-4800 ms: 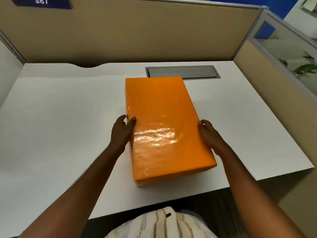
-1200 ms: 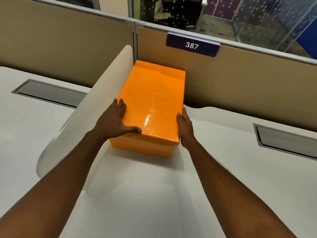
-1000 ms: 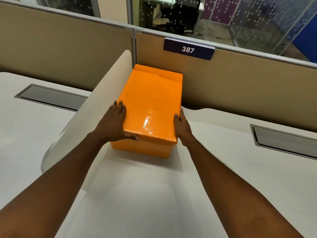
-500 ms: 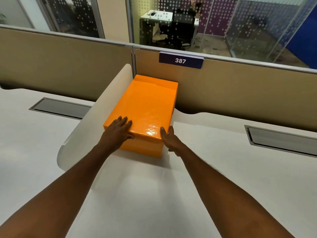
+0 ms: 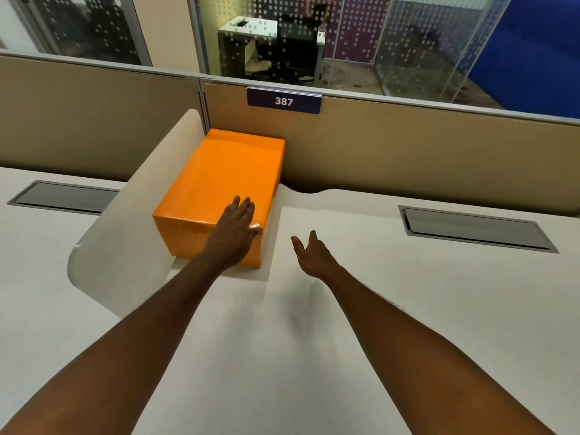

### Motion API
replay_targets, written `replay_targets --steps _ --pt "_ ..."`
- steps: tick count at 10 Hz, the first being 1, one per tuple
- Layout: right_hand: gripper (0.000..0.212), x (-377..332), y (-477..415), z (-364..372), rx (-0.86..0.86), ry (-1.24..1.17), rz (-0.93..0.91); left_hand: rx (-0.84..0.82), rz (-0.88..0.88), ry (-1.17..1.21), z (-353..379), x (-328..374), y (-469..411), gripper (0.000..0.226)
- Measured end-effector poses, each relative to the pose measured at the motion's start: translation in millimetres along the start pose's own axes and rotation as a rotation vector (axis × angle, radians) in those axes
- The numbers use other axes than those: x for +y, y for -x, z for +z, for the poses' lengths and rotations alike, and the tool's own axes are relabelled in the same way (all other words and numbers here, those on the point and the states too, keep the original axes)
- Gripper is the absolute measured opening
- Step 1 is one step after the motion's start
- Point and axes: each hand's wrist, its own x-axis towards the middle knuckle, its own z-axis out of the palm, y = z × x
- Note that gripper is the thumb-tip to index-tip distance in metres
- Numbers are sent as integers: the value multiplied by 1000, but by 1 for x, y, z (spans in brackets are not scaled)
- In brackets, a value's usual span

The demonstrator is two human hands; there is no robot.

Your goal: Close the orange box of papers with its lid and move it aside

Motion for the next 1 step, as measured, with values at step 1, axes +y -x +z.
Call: replay_targets --steps 1 --pt "81 18 11 -13 98 98 7 -18 14 37 12 33 1 64"
